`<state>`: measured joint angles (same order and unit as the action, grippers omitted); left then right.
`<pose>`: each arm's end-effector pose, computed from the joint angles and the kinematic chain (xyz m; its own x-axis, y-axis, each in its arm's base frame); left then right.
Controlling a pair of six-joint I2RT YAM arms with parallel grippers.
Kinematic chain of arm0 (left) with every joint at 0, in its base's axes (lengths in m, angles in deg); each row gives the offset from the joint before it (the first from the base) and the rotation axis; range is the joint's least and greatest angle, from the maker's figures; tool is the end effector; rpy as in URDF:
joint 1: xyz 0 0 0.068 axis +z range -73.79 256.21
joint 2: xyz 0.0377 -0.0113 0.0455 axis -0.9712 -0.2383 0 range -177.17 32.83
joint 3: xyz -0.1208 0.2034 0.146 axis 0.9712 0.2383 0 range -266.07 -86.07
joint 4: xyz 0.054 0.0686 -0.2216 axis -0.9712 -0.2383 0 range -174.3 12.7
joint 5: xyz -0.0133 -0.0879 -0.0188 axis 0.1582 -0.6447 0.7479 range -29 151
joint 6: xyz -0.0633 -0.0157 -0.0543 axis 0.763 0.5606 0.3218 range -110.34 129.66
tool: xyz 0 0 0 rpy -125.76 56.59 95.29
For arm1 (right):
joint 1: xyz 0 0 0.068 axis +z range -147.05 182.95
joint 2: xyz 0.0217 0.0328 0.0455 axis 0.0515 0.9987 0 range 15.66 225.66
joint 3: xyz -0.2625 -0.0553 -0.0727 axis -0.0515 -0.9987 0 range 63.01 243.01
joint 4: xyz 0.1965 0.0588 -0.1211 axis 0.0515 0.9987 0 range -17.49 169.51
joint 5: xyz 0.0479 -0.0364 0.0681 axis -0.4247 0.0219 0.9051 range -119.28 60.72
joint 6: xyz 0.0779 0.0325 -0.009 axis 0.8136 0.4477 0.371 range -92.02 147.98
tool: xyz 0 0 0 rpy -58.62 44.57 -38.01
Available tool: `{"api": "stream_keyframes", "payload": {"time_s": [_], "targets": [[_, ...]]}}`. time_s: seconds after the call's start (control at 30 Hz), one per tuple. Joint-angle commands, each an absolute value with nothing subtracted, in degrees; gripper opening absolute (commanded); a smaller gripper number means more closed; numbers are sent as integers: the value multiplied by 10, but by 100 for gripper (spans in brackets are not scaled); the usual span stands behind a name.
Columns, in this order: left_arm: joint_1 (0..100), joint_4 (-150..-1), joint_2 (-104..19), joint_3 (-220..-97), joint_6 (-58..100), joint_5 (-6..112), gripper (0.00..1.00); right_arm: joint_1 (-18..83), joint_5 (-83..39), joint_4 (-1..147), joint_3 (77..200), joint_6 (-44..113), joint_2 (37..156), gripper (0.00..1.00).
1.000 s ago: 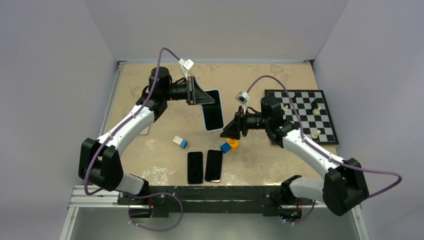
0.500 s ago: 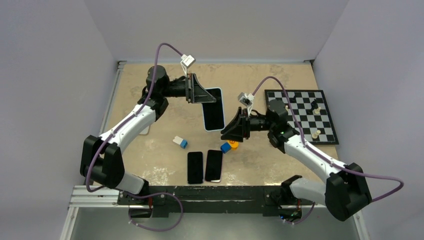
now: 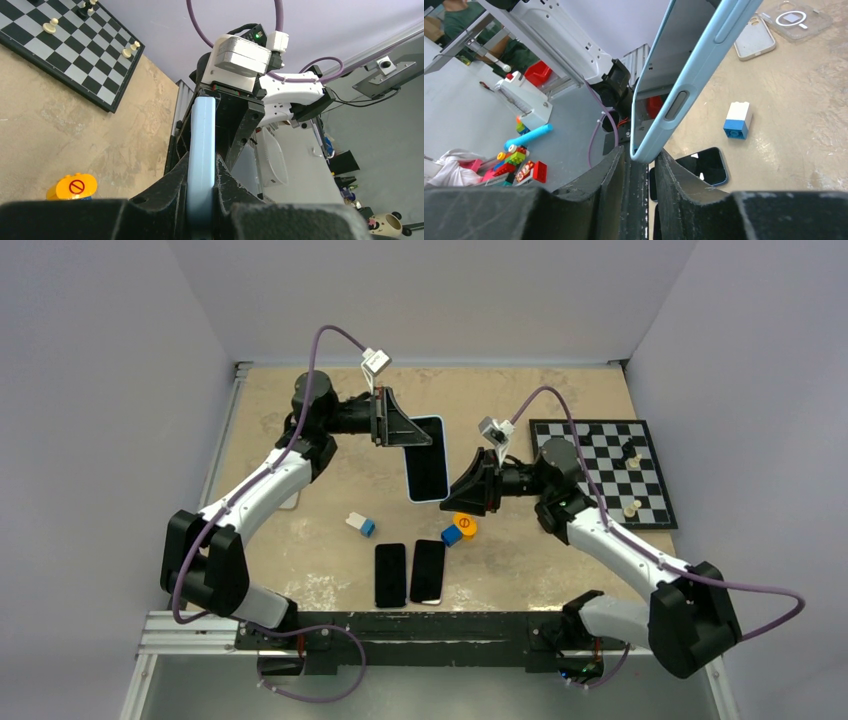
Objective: Take the phone out of the phone case
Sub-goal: Remove the phone case from the phone.
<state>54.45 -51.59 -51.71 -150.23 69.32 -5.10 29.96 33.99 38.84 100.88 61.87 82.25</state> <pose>0.2767 -0.1839 0.3710 -0.8156 -0.0509 -0.5764 0.5775 -0.0103 -0.8163 0.1852 0.1693 0.3169 -0.4921 0.0307 -0.8700 -0.8705 -0.0246 0.4915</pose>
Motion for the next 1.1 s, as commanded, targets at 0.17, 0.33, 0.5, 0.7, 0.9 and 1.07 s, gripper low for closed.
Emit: {"api": "stream_keyframes", "payload": {"time_s": [0.17, 0.33, 0.5, 0.7, 0.9, 1.07], "targets": [[545, -404, -515, -1504, 766, -74, 0, 303, 376, 329, 1048, 619, 842, 19], [535, -268, -527, -1497, 868, -91, 0, 322, 367, 389, 1070, 517, 834, 0], [524, -102, -550, -1484, 1027, -95, 0, 373, 280, 608, 1140, 312, 841, 0], [523, 0, -541, -1456, 1156, -89, 0, 406, 153, 679, 1211, 221, 834, 0], [509, -147, -486, -1420, 1048, -71, 0, 418, -11, 667, 1231, 213, 808, 0], [507, -187, -461, -1414, 1003, -40, 0, 419, -106, 659, 1206, 265, 784, 0]]}}
